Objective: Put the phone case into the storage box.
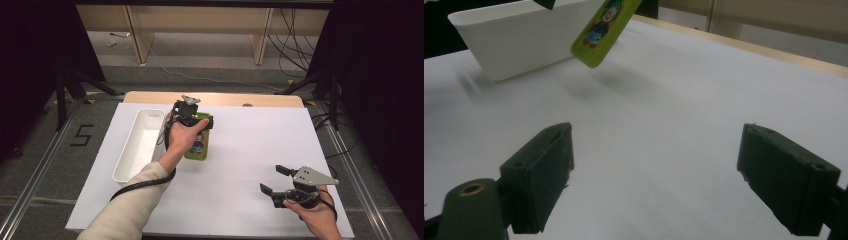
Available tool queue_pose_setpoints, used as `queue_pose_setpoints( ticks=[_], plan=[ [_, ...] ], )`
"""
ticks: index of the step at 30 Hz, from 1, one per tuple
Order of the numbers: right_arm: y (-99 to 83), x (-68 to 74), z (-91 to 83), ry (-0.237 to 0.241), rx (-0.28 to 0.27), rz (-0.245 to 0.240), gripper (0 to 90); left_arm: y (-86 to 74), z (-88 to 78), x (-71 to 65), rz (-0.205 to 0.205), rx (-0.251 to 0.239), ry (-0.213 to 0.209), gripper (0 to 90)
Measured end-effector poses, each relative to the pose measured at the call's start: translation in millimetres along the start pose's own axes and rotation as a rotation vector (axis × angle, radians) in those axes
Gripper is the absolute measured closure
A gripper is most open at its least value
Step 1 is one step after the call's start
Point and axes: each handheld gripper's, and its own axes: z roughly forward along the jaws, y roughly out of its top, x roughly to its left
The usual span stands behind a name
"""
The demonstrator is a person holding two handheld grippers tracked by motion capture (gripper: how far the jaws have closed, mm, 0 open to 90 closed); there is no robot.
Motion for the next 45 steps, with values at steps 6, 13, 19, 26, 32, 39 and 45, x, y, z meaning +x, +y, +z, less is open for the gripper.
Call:
queue_pose_setpoints(
  ticks=[6,13,19,26,32,39,45],
  plan=[
    [-0.2,0.1,0.4,0.000,0.002,-0.001,15.9,0.5,-7.2,3.2,0.005,-0.018,0.001,16.3],
    [-0.2,0.3,0.5,0.000,0.003,0.000,15.9,-1.1,-12.6,6.7,0.003,-0.028,-0.002,16.3],
    [-0.2,0.3,0.5,-0.002,0.005,-0.001,15.9,-1.7,-18.2,8.1,0.002,-0.041,-0.007,16.3],
    [-0.3,0.5,1.0,0.000,0.006,0.001,15.9,-1.1,-23.8,8.7,0.000,-0.058,-0.011,16.3],
    [-0.4,0.3,1.1,-0.001,0.006,0.000,15.9,-1.8,-26.7,10.6,0.001,-0.064,-0.012,16.2],
    [-0.4,0.5,1.3,0.000,0.007,0.000,15.9,-3.6,-30.4,12.5,0.001,-0.070,-0.014,16.3],
    [-0.5,0.5,1.7,-0.001,0.008,0.001,15.9,-3.8,-34.4,13.8,-0.006,-0.084,-0.017,16.3]
  ],
)
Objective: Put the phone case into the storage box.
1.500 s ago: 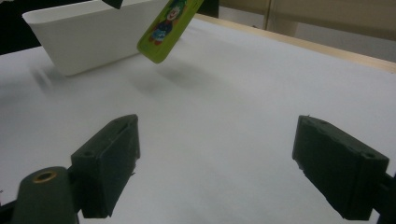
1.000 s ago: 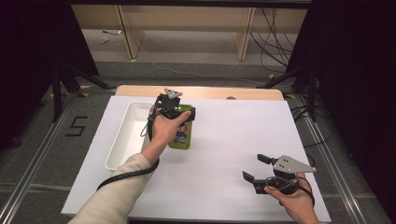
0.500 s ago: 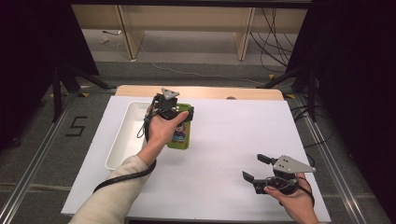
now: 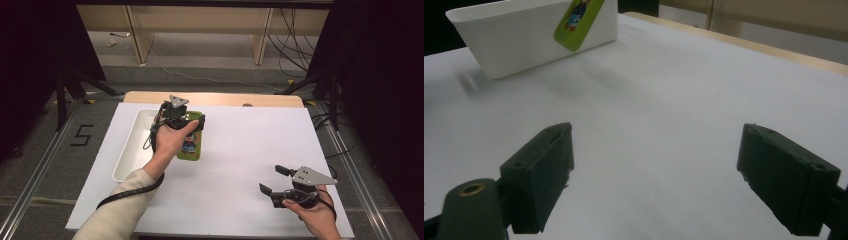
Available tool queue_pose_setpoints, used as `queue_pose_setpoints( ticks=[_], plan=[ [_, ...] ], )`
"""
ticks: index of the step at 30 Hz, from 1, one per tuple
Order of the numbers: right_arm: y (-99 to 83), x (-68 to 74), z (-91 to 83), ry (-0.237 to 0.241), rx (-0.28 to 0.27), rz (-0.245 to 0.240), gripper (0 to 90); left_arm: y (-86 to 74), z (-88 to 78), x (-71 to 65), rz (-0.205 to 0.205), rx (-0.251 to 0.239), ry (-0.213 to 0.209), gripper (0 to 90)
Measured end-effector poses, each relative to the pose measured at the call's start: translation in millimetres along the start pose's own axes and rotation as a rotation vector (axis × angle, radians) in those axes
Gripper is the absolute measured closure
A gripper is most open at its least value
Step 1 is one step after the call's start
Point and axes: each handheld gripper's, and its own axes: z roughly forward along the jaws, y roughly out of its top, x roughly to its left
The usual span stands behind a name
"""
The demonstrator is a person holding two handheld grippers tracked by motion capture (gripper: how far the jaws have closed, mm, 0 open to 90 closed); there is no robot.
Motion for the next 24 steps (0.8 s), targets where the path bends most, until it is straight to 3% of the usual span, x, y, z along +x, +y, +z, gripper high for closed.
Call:
queue_pose_setpoints(
  ticks=[24],
  plan=[
    [-0.1,-0.2,0.1,-0.001,0.002,-0.002,15.9,-1.3,-13.1,3.6,0.023,-0.027,-0.001,16.3]
  ],
)
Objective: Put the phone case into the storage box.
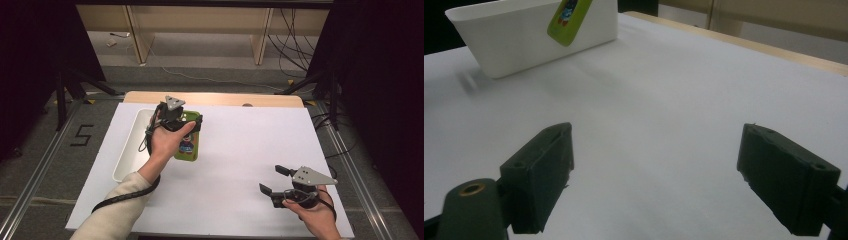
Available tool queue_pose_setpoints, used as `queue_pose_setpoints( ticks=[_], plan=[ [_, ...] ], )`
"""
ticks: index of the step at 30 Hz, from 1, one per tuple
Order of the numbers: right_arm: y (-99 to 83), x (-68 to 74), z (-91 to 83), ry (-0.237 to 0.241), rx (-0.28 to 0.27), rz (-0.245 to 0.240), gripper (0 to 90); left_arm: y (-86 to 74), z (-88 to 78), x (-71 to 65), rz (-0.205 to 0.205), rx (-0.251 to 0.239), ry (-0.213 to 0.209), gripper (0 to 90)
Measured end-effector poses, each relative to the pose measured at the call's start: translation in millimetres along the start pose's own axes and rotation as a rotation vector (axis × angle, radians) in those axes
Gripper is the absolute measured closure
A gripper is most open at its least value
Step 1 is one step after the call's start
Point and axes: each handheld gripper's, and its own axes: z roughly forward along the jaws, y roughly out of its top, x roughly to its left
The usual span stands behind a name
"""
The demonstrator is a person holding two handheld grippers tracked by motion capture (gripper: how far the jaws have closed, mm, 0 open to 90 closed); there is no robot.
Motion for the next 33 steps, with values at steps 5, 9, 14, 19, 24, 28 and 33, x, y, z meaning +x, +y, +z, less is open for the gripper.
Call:
queue_pose_setpoints(
  ticks=[5,9,14,19,24,28,33],
  plan=[
    [0.1,0.0,0.0,-0.001,0.000,-0.001,15.9,0.4,-1.5,-0.4,0.000,-0.008,0.001,16.3],
    [0.1,0.0,-0.2,0.000,0.000,-0.001,15.9,1.5,-3.1,-1.7,0.004,-0.017,0.003,16.2],
    [0.1,-0.2,-0.6,-0.001,-0.004,-0.003,15.9,2.8,-5.2,-1.3,0.007,-0.022,0.001,16.2],
    [0.3,0.0,-0.9,-0.001,0.000,-0.002,15.9,3.6,-7.1,0.6,0.004,-0.028,0.002,16.2],
    [0.3,0.1,-0.9,-0.001,0.000,-0.003,15.9,5.6,-9.9,2.6,0.002,-0.037,0.005,16.2],
    [0.3,0.1,-0.9,-0.002,-0.002,-0.003,15.9,7.3,-12.2,4.3,0.001,-0.044,0.008,16.2],
    [0.4,0.2,-1.2,-0.003,-0.001,-0.005,15.9,8.9,-14.1,5.3,0.001,-0.051,0.009,16.2]
  ],
)
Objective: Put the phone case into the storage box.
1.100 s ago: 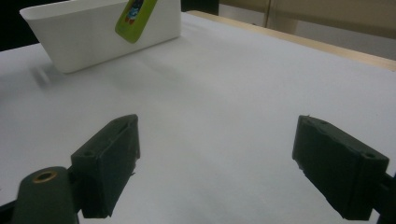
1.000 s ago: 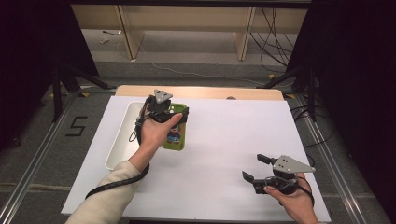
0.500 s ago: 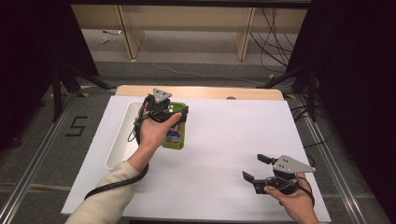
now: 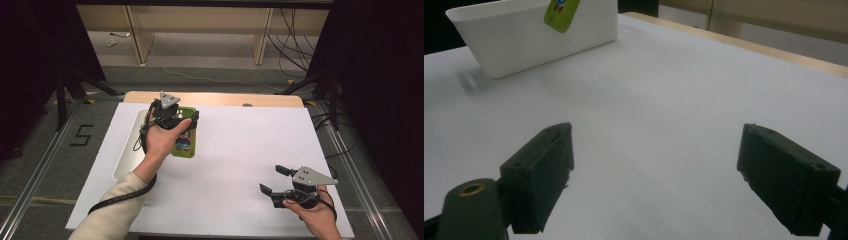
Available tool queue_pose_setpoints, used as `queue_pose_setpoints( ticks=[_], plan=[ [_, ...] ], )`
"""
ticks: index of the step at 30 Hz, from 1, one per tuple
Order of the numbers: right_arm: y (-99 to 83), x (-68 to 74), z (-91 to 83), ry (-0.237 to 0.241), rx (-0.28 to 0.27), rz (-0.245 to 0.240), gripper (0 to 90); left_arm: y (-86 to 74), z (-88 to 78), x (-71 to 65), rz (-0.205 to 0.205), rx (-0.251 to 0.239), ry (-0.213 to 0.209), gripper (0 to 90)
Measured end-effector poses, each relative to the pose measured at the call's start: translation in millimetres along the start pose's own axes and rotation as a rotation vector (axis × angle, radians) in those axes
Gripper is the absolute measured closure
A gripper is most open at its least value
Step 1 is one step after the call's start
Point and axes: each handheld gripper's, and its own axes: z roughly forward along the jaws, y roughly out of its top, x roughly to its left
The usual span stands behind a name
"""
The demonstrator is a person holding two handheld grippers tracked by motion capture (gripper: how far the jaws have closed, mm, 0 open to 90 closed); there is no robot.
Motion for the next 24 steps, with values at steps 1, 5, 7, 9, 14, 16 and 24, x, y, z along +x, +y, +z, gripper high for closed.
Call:
queue_pose_setpoints(
  ticks=[1,5,7,9,14,16,24],
  plan=[
    [0.0,0.0,0.1,0.000,-0.002,0.000,15.9,0.4,-0.4,0.3,0.000,-0.003,0.002,16.2],
    [0.0,0.0,0.0,-0.001,-0.001,0.000,15.9,2.0,-2.2,1.8,0.000,-0.009,0.005,16.2],
    [0.0,0.0,0.0,0.000,0.001,-0.001,15.9,2.7,-2.9,2.9,-0.001,-0.011,0.006,16.2],
    [0.0,0.0,0.0,0.000,0.001,-0.001,15.9,3.3,-3.7,4.1,0.000,-0.013,0.009,16.2],
    [-0.1,0.0,0.1,-0.001,-0.001,0.000,15.9,4.9,-5.5,6.1,-0.002,-0.021,0.014,16.2],
    [0.1,0.0,-0.1,0.000,0.000,-0.002,15.9,5.6,-6.4,6.7,-0.002,-0.023,0.016,16.2],
    [0.1,0.0,-0.2,0.000,0.000,-0.002,15.9,8.1,-8.9,10.7,-0.005,-0.031,0.020,16.2]
  ],
)
